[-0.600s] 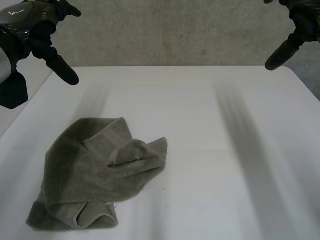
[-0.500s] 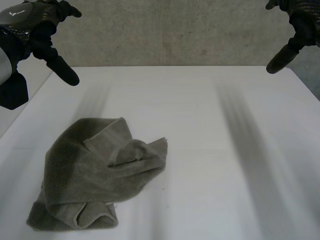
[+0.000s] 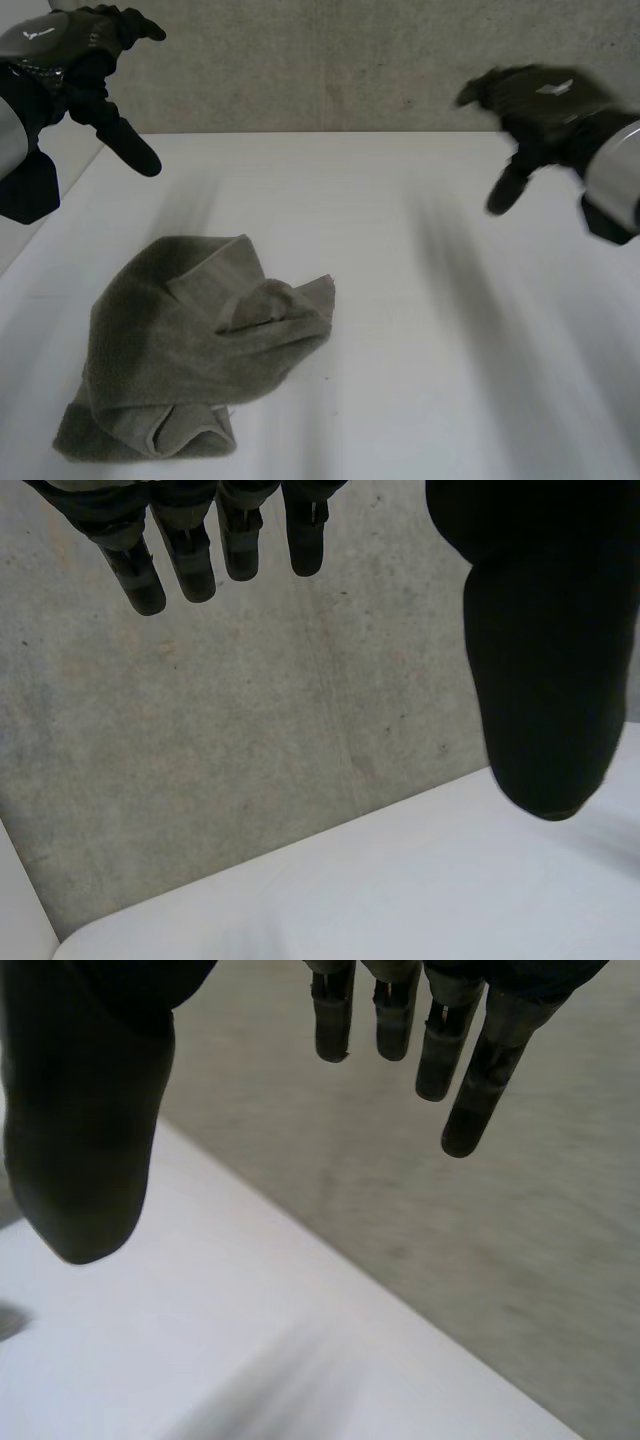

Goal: Fold the towel.

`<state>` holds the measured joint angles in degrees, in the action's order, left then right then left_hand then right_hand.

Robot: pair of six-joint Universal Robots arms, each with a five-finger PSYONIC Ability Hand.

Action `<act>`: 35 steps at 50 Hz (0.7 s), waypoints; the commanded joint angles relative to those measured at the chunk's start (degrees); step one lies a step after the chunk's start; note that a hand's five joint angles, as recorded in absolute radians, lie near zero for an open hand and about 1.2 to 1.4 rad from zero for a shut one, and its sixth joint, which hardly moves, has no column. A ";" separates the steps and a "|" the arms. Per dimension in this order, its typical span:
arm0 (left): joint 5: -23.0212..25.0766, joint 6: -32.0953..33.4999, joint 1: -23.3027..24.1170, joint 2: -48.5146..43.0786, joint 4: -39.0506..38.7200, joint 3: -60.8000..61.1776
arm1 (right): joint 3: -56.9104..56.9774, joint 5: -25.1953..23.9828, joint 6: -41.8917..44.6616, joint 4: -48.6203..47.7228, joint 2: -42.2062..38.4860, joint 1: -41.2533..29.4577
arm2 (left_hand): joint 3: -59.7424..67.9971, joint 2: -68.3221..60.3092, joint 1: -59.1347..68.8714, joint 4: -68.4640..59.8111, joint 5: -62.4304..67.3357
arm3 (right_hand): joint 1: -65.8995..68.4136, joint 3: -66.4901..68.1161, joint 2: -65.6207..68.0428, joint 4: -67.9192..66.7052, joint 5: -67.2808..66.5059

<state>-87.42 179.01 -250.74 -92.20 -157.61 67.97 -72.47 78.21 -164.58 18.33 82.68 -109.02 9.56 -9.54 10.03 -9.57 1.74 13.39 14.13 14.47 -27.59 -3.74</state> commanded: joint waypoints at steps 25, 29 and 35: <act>0.23 -0.06 -0.19 -1.32 -2.70 0.93 | 33.26 -0.53 0.67 -8.31 -50.51 -30.12 | 0.49 -0.51 0.01 -0.48 -1.70 | 66.60 65.87 65.52 -52.40 -66.26; 0.23 0.03 -0.10 -1.32 -2.70 1.29 | 33.63 4.76 -0.92 -8.39 -47.09 -28.53 | 0.49 -0.51 0.01 -0.48 -1.70 | 66.61 65.87 65.53 -52.41 -66.26; 0.41 0.03 0.08 -1.49 -2.70 2.34 | 29.95 14.68 -2.06 -9.10 -35.60 -16.87 | 0.49 -0.51 0.01 -0.48 -1.70 | 66.61 65.87 65.53 -52.41 -66.26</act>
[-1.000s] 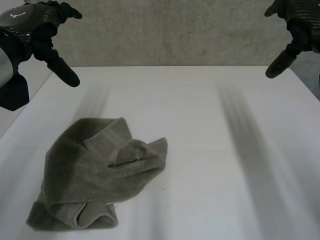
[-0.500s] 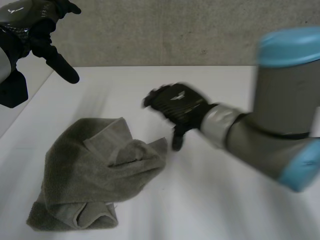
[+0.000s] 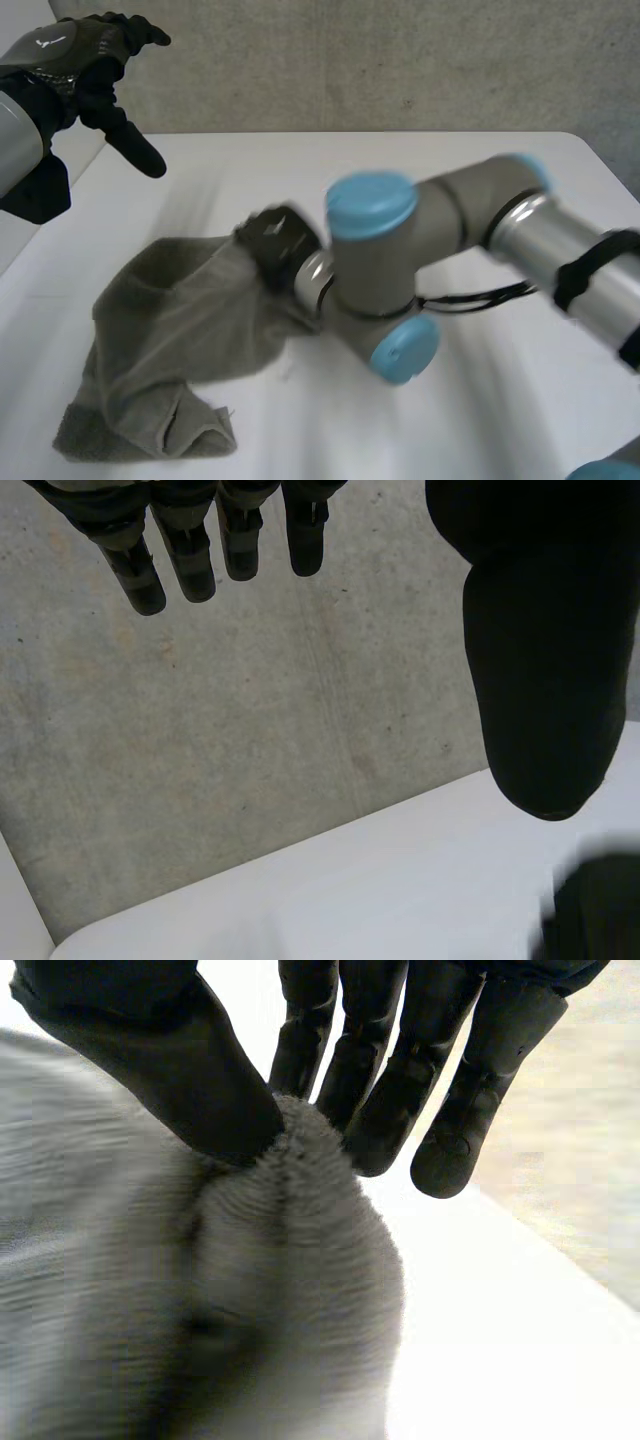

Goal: Fold the towel.

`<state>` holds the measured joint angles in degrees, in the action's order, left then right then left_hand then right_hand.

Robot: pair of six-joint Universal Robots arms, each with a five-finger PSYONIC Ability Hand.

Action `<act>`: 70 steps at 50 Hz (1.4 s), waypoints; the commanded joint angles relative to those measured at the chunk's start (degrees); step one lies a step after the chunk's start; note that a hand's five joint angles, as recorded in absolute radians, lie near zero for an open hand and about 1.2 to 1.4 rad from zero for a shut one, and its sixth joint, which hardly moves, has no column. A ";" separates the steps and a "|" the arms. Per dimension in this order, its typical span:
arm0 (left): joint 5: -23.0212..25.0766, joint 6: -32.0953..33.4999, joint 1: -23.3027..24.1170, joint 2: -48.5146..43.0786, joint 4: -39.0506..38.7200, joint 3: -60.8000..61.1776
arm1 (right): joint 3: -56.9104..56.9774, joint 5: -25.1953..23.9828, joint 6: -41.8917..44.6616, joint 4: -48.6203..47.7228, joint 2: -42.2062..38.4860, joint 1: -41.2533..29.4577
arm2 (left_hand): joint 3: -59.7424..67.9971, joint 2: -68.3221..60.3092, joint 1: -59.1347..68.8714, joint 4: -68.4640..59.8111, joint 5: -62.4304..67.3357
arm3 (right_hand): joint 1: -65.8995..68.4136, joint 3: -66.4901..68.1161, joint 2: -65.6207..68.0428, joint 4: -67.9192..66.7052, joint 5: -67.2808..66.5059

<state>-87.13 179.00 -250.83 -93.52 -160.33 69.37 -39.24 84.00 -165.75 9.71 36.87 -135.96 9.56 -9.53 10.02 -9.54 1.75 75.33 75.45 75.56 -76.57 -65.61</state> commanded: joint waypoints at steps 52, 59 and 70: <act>-1.46 20.34 9.83 -9.26 -22.84 35.40 | -67.03 -15.87 32.59 -0.94 55.92 58.79 | 70.44 -70.47 69.98 -70.46 68.25 | 4.67 4.55 4.44 -3.43 -4.39; -1.02 18.58 9.75 6.24 -19.58 30.39 | -55.68 -21.51 25.83 7.96 63.33 59.06 | 70.44 -70.47 69.98 -70.46 68.25 | 4.67 4.55 4.44 -3.43 -4.39; 4.69 12.78 4.83 8.61 -9.12 19.22 | -35.12 -25.64 18.18 18.42 59.99 59.06 | 70.44 -70.47 69.98 -70.46 68.25 | 4.67 4.55 4.44 -3.43 -4.39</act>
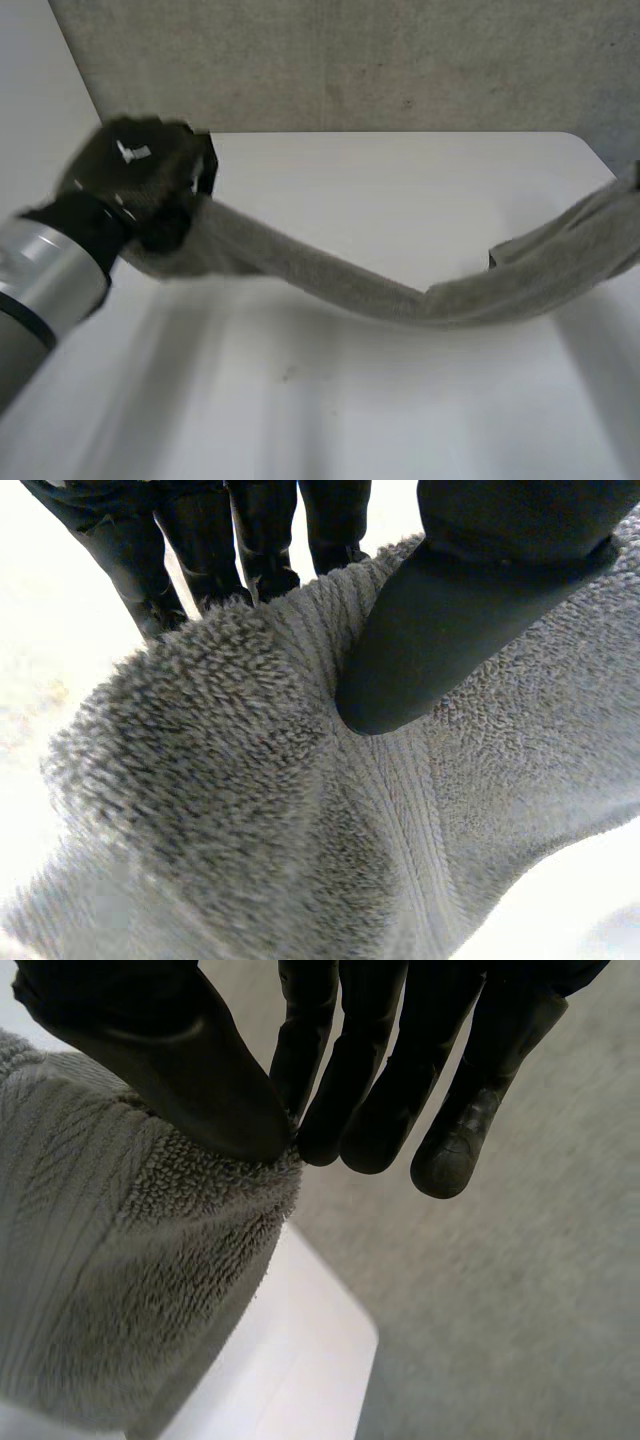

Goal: Fold the towel.

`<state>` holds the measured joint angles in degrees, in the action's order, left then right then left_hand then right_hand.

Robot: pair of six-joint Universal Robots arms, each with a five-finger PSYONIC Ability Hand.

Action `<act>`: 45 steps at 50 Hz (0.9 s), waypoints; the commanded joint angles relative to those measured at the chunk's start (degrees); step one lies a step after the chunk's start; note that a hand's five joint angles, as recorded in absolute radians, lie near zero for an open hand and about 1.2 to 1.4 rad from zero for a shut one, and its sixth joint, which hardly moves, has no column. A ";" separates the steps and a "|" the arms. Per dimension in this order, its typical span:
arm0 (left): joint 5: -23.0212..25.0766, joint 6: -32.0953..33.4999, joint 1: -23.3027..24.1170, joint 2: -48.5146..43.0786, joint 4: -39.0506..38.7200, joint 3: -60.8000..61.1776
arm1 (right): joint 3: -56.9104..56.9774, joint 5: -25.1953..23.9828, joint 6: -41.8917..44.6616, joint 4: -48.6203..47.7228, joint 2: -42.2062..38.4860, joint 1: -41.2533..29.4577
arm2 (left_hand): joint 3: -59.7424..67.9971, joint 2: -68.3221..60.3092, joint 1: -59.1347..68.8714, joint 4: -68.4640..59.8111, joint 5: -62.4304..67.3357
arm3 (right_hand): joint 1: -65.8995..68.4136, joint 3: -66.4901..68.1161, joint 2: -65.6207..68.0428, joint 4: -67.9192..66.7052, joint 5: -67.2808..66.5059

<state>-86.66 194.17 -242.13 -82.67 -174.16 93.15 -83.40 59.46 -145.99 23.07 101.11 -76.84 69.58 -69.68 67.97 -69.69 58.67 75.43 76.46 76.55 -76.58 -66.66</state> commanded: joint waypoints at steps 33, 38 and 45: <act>0.70 -2.83 -7.92 -63.05 -7.16 -51.14 | 56.33 26.05 -14.41 -11.30 -68.68 -23.00 | 10.42 -10.32 12.03 -10.31 11.33 | 4.57 3.54 3.45 -3.42 -3.34; -3.50 -4.41 -8.01 -55.60 -10.66 -50.52 | 55.98 25.79 -16.24 -13.92 -63.25 -23.61 | 10.42 -10.32 12.03 -10.31 11.33 | 4.57 3.54 3.45 -3.42 -3.34; -6.51 -11.08 -8.79 -44.36 -19.87 -42.55 | 46.66 25.26 -26.98 -25.89 -51.63 -23.35 | 10.42 -10.32 12.03 -10.31 11.33 | 4.57 3.54 3.45 -3.42 -3.34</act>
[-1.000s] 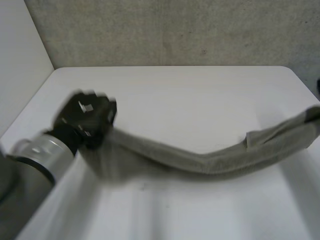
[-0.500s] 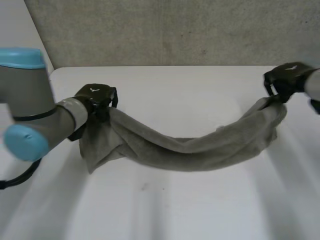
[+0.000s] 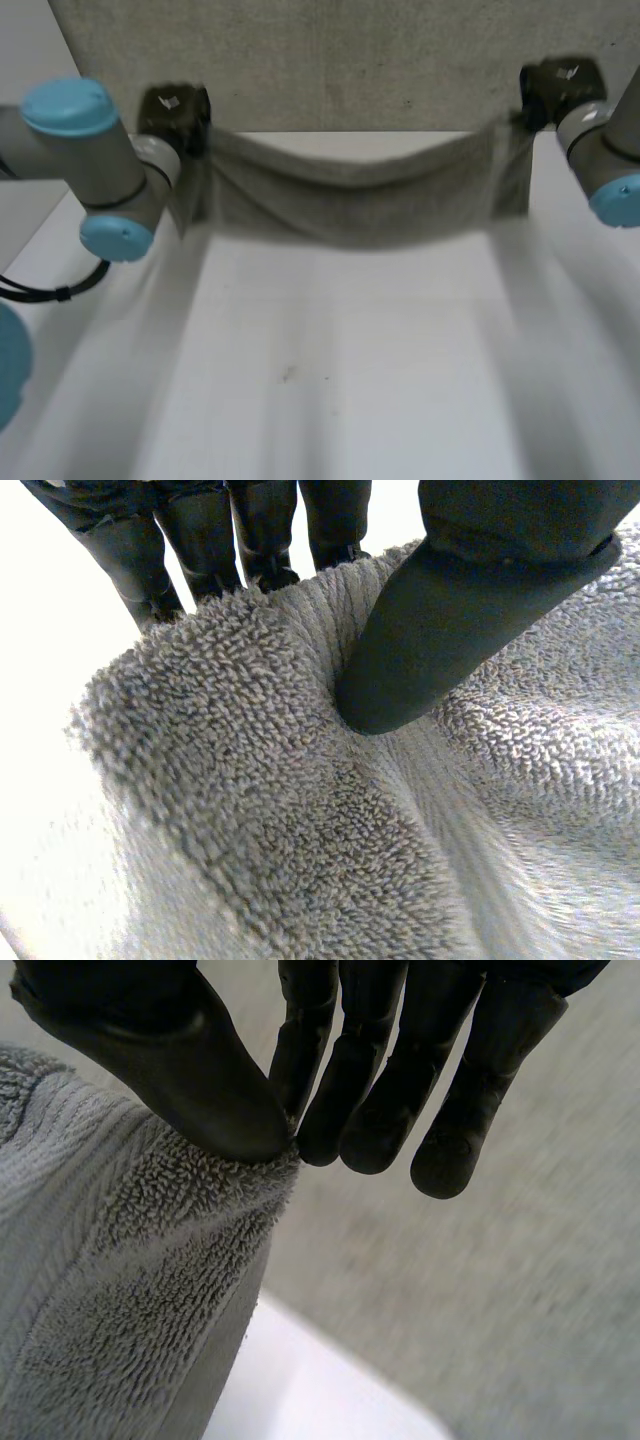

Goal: Fold the towel.

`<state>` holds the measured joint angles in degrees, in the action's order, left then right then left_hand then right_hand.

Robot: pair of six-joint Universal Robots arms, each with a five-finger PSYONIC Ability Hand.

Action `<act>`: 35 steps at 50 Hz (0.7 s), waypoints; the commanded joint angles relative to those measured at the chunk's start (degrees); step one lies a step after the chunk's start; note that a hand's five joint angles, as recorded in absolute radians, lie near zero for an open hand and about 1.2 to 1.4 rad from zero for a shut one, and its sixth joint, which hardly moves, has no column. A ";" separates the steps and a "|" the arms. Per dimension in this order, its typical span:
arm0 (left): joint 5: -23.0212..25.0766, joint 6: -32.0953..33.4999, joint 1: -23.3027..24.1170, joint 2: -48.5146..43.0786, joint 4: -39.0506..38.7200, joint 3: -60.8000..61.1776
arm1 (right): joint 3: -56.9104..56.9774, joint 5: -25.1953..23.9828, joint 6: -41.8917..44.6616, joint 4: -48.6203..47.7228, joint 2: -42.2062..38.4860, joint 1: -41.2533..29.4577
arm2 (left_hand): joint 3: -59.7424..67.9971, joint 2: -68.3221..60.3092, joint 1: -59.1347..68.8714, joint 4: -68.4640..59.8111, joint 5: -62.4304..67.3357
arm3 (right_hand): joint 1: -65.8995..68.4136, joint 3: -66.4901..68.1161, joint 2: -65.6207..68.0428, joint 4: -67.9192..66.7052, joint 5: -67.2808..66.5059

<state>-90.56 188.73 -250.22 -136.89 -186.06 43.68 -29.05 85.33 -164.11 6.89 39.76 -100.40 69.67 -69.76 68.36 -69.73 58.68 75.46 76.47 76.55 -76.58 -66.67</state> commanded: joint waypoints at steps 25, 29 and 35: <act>7.50 -0.49 -4.48 15.85 -13.64 51.75 | -40.37 -11.93 8.28 3.38 11.28 7.40 | 10.33 -10.24 11.64 -10.27 11.32 | 4.54 3.53 3.45 -3.42 -3.33; 7.59 5.16 -5.80 21.75 -9.94 56.87 | -43.88 -12.72 9.33 6.27 17.07 10.30 | 10.33 -10.24 11.64 -10.27 11.32 | 4.54 3.53 3.45 -3.42 -3.33; 7.67 9.20 -6.24 28.70 -4.05 63.11 | -49.17 -14.31 18.13 11.30 24.31 14.62 | 10.33 -10.24 11.64 -10.27 11.32 | 4.54 3.53 3.45 -3.42 -3.33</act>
<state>-82.93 194.88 -256.17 -113.55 -194.40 102.49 -74.16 72.40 -152.68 14.25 57.90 -89.22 69.72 -69.79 68.40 -69.76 58.94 75.48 76.71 76.55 -76.58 -66.67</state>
